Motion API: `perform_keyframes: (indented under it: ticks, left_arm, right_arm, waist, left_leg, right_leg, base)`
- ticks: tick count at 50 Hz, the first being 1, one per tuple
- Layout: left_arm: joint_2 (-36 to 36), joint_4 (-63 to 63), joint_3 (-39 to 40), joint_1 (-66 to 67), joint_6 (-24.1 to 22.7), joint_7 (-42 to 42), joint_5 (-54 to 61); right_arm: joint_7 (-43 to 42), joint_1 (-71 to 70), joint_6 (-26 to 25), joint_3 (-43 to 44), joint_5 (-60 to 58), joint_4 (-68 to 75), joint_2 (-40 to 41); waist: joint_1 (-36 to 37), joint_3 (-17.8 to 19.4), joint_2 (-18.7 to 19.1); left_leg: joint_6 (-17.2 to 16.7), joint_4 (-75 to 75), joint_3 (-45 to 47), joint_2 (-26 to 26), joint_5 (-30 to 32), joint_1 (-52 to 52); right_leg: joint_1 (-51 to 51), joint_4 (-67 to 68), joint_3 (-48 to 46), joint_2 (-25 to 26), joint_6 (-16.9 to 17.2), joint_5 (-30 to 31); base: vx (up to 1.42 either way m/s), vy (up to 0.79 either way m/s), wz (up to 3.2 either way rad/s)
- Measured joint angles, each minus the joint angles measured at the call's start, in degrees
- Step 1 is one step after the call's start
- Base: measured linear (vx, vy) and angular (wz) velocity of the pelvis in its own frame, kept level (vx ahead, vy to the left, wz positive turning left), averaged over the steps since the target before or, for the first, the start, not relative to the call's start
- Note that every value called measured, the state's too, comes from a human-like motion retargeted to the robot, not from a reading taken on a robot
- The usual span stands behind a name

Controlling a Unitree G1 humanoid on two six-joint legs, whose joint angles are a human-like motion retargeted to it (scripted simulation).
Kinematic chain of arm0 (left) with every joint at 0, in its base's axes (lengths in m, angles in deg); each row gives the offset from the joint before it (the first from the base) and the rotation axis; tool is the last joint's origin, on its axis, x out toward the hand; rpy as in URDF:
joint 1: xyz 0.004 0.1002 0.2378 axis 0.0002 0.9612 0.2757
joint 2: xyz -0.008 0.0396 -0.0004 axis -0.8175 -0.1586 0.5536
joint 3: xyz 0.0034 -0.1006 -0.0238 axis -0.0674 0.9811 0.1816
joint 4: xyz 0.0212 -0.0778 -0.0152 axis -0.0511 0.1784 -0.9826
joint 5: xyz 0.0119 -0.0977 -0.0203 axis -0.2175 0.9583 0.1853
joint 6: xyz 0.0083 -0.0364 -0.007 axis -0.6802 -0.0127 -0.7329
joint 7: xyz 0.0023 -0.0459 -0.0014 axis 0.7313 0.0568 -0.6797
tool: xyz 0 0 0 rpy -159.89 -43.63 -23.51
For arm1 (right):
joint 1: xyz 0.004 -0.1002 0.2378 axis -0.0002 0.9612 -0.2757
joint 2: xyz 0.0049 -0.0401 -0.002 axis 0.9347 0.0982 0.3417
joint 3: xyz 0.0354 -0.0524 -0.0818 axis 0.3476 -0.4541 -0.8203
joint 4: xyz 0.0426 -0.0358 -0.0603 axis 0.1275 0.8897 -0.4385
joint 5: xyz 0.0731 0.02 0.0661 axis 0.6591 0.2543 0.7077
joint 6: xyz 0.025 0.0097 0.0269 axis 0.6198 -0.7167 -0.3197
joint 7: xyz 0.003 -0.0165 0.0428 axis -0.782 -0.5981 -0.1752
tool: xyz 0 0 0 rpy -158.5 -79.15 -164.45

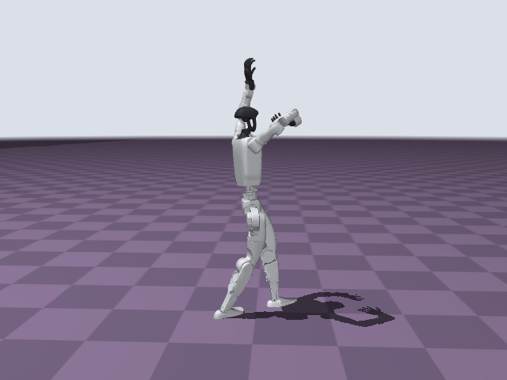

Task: Walk

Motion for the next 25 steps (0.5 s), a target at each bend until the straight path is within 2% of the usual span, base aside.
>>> perform_keyframes:
  ticks: [7, 13, 15, 19, 22, 25]
  left_arm:
    - [0.5, 1.0, 0.0, -0.8, 0.4, -0.8, 0.1]
    - [1.0, 1.9, 0.0, -1.3, 0.4, -1.0, 2.3]
    - [1.2, 2.1, 0.0, -1.4, 0.3, -1.1, 3.7]
    - [1.6, 2.4, 0.0, -1.4, 0.0, -1.2, 6.6]
    - [1.8, 2.4, 0.0, -1.1, -0.1, -1.5, 8.2]
    - [1.8, 2.3, 0.0, -0.6, -0.2, -1.7, 9.7]
  right_arm:
    - [0.0, -0.8, 0.0, -0.7, 0.0, 1.2, 0.0]
    - [0.0, -1.4, 0.0, -1.2, 0.0, 2.0, 0.0]
    - [0.0, -1.5, 0.0, -1.1, 0.0, 2.1, 0.0]
    - [0.0, -1.2, 0.0, -0.6, 0.0, 1.7, 0.0]
    - [0.0, -0.7, 0.0, 0.2, 0.0, 1.0, 0.0]
    - [0.0, 0.1, 0.0, 0.7, 0.0, 0.2, 0.0]
  waist:
    - [1.3, -0.1, -2.6]
    - [2.9, 0.6, -4.2]
    - [3.7, 1.0, -3.7]
    - [4.2, 2.0, -2.2]
    - [3.7, 2.8, -1.0]
    - [3.3, 3.4, 0.0]
  left_leg:
    - [3.5, -1.2, 1.3, -2.6, -2.1, 3.7]
    - [5.7, -2.3, 0.7, -5.7, -5.1, 7.5]
    - [6.3, -2.8, 0.6, -5.6, -6.1, 9.4]
    - [7.2, -3.7, -0.7, -5.9, -7.7, 13.2]
    - [7.9, -4.2, -1.5, -6.4, -8.6, 15.9]
    - [8.3, -4.8, -2.7, -7.3, -9.2, 18.5]
  right_leg:
    - [0.9, 4.3, 2.2, -2.3, 4.3, 4.3]
    - [0.0, 12.5, 2.6, -3.4, 11.4, 15.1]
    - [-1.7, 16.8, -0.8, -5.0, 11.6, 18.9]
    - [-6.1, 27.1, -6.4, -6.4, 11.6, 21.5]
    - [-10.6, 34.1, -9.3, -8.7, 11.4, 20.8]
    - [-16.1, 38.7, -12.0, -11.5, 9.4, 18.1]
  base:
    - [0.41, 0.09, -0.21]
    - [0.44, 0.08, -0.05]
    - [0.42, 0.07, -0.15]
    - [0.38, 0.09, 0.04]
    - [0.31, 0.16, 0.12]
    - [0.28, 0.15, 0.21]
